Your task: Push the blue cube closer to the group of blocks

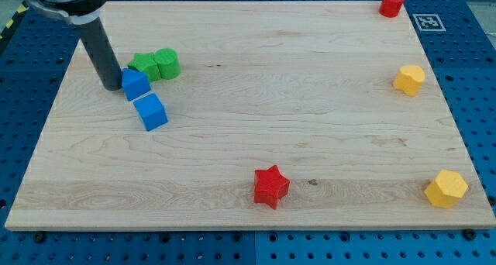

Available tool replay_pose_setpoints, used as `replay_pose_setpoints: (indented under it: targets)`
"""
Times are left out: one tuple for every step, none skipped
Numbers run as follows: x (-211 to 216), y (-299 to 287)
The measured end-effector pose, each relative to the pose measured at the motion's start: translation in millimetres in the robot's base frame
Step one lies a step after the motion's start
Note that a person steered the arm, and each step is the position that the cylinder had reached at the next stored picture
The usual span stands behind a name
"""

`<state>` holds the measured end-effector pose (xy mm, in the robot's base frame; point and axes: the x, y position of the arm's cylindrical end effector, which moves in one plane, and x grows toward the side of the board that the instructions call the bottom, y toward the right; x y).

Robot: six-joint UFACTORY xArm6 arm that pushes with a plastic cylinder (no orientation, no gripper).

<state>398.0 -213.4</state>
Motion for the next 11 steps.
replay_pose_setpoints:
  targets:
    - [-9,0]
    - [-3,-10]
    - [26,-11]
    - [60,-1]
    - [88,21]
    - [98,59]
    - [98,91]
    - [98,95]
    - [97,95]
    - [83,91]
    - [52,84]
